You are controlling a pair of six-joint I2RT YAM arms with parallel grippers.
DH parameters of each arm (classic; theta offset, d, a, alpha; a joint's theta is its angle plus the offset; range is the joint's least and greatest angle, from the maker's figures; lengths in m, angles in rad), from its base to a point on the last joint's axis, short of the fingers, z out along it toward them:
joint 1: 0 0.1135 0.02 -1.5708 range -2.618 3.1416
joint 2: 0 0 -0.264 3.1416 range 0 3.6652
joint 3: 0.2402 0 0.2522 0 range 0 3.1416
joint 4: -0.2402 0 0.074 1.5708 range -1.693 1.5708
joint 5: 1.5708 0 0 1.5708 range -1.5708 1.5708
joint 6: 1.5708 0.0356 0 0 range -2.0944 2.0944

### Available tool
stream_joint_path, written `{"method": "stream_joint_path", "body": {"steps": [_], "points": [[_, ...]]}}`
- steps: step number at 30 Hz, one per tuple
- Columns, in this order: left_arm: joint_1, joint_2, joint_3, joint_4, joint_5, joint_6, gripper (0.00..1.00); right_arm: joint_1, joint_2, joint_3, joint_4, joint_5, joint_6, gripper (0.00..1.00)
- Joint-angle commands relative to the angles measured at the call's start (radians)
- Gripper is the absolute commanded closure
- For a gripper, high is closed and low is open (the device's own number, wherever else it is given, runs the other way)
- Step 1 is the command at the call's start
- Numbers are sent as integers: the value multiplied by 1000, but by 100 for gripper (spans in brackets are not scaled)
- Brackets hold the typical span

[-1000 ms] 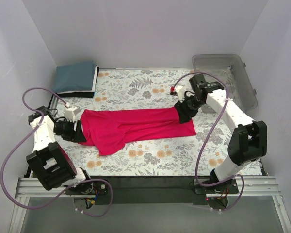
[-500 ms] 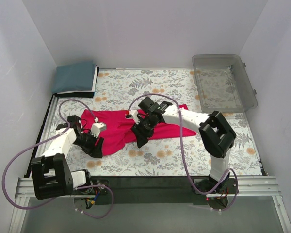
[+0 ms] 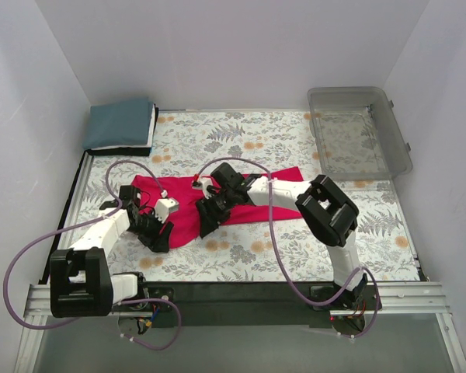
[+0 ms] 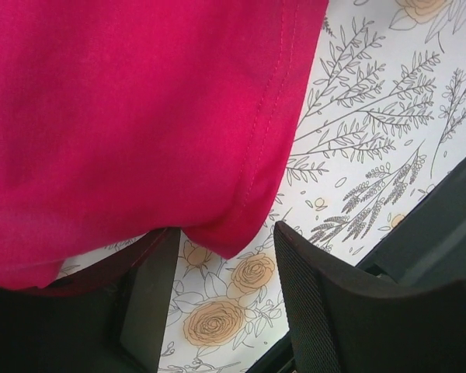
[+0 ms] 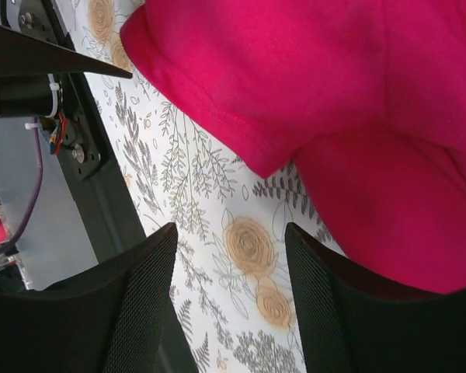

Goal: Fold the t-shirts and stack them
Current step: Fold the tshirt

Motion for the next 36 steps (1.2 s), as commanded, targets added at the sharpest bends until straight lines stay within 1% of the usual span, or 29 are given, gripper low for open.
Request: {"method": "stream_joint_path", "body": {"steps": [1,3,4,11,13,15,17,18,20,21,22,23,24,25,26,29,36], "points": [[-16,44,5,64,-36,-32,50,16,62,37,67,-45,85,37],[-16,55,1,72,-42,-45,53,16,87,51,67,-49,96,39],[-46,53,-1,80,-45,-47,53,16,93,54,69,-49,105,40],[-49,1,-33,92,-67,-45,59,22,140,83,87,-38,145,42],[-50,-2,-38,92,-68,-45,60,23,153,92,89,-45,149,45],[-50,-5,-36,92,-68,-47,62,25,171,97,90,-49,160,51],[-50,-2,-36,94,-65,-48,64,25,182,104,90,-48,159,52],[-50,0,-38,94,-67,-48,66,25,185,107,89,-48,160,55],[-50,1,-38,94,-64,-47,72,25,185,106,90,-46,160,60],[-50,0,-38,95,-62,-47,76,25,182,104,90,-45,160,67],[-50,-2,-36,94,-59,-47,88,22,179,101,90,-46,162,71],[-50,-5,-35,95,-64,-48,95,23,165,97,89,-48,163,79],[-48,-8,-32,100,-67,-68,100,23,157,97,89,-49,159,85],[-48,-9,-27,100,-67,-76,100,23,147,98,89,-54,153,90],[-48,-11,-7,89,-43,-78,100,22,128,107,90,-57,146,98],[-48,-17,23,55,-21,-111,100,16,101,123,90,-66,136,99],[-48,-2,206,-17,10,-168,100,-15,50,155,89,-78,102,99]]}}
